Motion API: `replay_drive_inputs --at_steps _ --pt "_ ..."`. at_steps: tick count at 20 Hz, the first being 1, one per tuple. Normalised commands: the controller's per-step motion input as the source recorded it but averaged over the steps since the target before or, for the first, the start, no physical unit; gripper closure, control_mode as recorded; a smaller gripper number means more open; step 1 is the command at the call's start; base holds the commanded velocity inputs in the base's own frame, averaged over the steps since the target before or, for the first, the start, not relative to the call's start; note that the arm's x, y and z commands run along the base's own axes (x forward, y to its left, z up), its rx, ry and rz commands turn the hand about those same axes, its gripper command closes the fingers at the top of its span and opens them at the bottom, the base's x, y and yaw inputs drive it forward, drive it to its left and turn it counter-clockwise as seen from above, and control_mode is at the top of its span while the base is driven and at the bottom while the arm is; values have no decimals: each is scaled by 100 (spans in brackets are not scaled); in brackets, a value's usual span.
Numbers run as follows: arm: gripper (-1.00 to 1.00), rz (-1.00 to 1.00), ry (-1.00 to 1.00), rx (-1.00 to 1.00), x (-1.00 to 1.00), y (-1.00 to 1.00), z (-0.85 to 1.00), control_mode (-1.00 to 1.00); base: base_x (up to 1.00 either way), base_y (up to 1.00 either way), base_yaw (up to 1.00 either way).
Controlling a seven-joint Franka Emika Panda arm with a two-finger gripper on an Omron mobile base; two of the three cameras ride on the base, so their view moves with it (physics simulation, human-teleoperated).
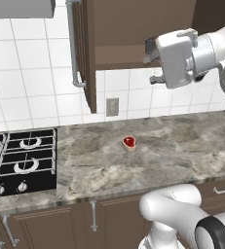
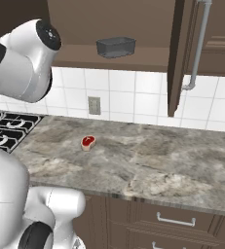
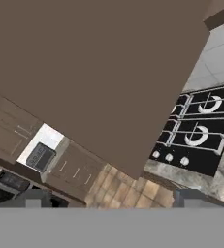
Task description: Retrieve the tupperware from the cabinet, then place the raw meat into the tupperware to avoid contamination.
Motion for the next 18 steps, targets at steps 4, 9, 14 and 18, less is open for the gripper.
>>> replay_drive_inputs --at_steps 4,9,14,18 --pt "-100 -3 -32 -11 -60 -54 1 -100 0 0 0" --pt "-100 -9 -24 -12 -34 -49 20 -100 0 0 0" --pt "-100 -16 -21 -16 -19 -39 24 -100 0 0 0" --pt "-100 -22 -16 -18 -6 -39 24 -100 0 0 0"
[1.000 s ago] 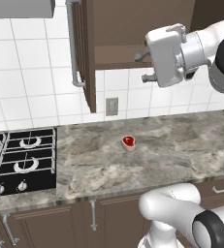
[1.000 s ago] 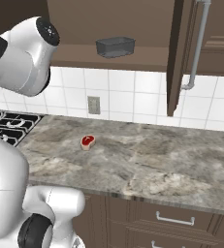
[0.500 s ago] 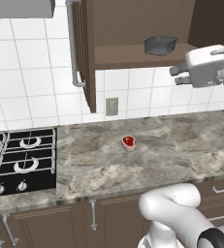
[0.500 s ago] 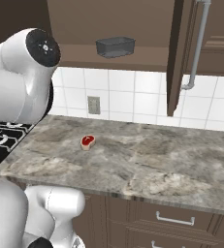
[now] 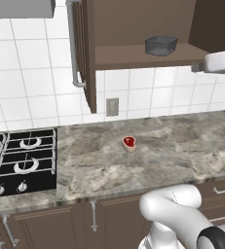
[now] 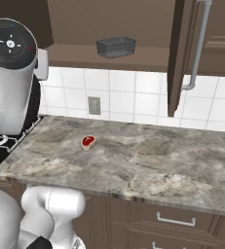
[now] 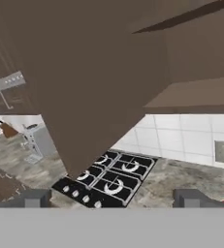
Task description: Retrieve the tupperware from the cabinet, then place the raw meat into the tupperware to avoid contamination.
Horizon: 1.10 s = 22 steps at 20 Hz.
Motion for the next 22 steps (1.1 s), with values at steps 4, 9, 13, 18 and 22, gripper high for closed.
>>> replay_drive_inputs --at_steps 4,9,13,18,22 --pt "-100 -24 -13 -20 -1 -35 17 -100 0 0 0" --pt "-100 -23 -17 -23 0 -27 1 -100 0 0 0" --pt "-100 -23 -19 -24 0 -25 0 -100 0 0 0" --pt "-100 -22 2 -4 10 -38 -3 -100 0 0 0" --pt "-100 -17 20 3 46 -23 0 -100 0 0 0"
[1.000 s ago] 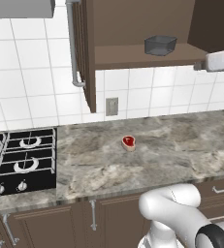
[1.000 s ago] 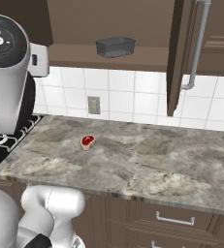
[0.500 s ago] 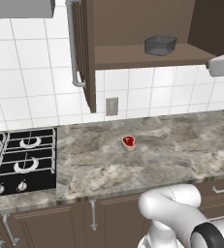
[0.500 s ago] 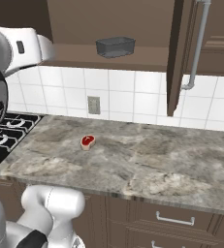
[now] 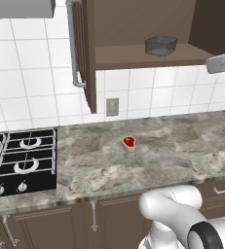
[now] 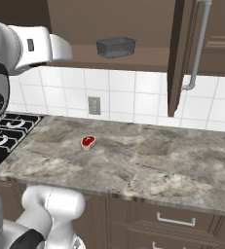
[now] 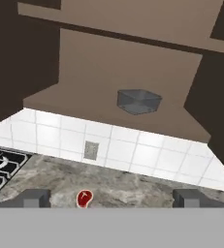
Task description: Retrieve the tupperware from the cabinet, then place the raw meat into the tupperware to avoid contamination.
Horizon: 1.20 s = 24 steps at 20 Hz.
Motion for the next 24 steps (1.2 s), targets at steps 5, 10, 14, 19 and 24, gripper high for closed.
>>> replay_drive_inputs --at_steps 5,10,14,19,24 --pt "-100 -16 9 0 49 -7 0 -100 0 0 0" --pt "-100 -16 9 0 49 -15 0 -100 0 0 0" --pt "-100 -11 6 0 44 -15 0 -100 0 0 0" --pt "-100 -12 8 0 52 -13 0 -100 0 0 0" --pt "-100 -9 8 2 36 -7 -6 -100 0 0 0"
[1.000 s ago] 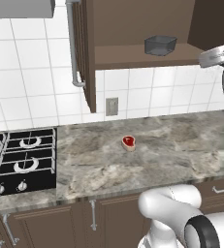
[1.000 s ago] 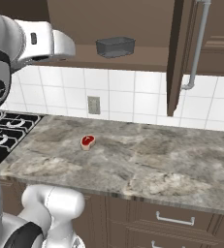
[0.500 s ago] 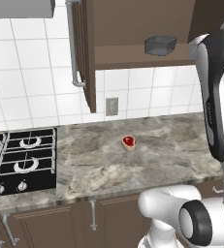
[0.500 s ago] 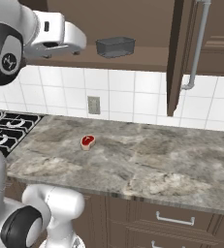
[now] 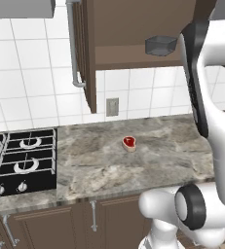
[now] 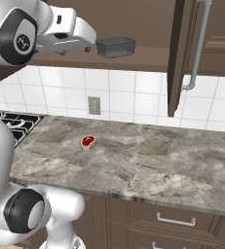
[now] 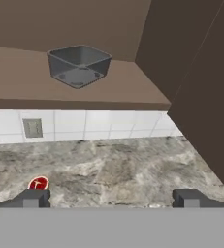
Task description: Retrieve the tupperware from the cabinet, then place the raw meat into the tupperware to avoid contamination.
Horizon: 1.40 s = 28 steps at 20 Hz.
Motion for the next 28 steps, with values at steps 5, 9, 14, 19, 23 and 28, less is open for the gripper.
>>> replay_drive_inputs --at_steps 5,9,14,19,23,28 --pt "-100 -2 0 10 8 0 -30 -100 0 0 0" --pt "-100 0 -1 10 7 -2 -24 -100 0 0 0" --pt "-100 0 -7 0 17 0 7 -100 0 0 0" --pt "-100 -1 -4 1 27 0 15 -100 0 0 0" --pt "-100 0 -2 9 23 0 0 -100 0 0 0" --pt "-100 0 -4 10 16 0 0 -100 0 0 0"
